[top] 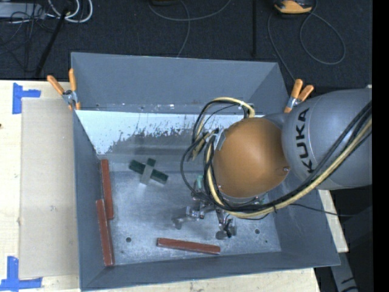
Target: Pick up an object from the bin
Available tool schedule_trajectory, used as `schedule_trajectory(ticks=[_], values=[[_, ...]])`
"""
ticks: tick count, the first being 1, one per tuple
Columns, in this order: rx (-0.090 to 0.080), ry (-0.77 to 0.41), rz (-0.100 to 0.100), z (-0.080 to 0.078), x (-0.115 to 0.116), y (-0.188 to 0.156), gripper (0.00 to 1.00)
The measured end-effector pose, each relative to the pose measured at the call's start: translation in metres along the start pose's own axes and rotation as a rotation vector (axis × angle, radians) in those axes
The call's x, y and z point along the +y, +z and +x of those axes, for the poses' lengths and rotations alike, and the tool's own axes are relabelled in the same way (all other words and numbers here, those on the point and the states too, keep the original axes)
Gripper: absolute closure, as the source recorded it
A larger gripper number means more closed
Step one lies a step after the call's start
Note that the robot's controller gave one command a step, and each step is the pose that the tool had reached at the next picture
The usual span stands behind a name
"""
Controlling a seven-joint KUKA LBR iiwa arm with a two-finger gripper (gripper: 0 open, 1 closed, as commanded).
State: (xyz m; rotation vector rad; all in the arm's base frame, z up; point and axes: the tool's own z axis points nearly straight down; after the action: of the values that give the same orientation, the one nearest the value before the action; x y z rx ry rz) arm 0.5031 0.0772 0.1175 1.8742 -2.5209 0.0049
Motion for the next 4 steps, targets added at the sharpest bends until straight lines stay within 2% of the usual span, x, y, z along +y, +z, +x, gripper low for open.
schedule_trajectory(ticks=[1,2,3,4], values=[[-0.007,0.027,-0.001,-0.09,-0.074,0.045,0.0],[-0.005,0.138,0.004,-0.04,-0.085,-0.045,0.0],[0.0,-0.233,-0.009,0.013,-0.058,0.016,0.0],[-0.003,-0.301,-0.003,0.05,-0.11,0.05,0.0]])
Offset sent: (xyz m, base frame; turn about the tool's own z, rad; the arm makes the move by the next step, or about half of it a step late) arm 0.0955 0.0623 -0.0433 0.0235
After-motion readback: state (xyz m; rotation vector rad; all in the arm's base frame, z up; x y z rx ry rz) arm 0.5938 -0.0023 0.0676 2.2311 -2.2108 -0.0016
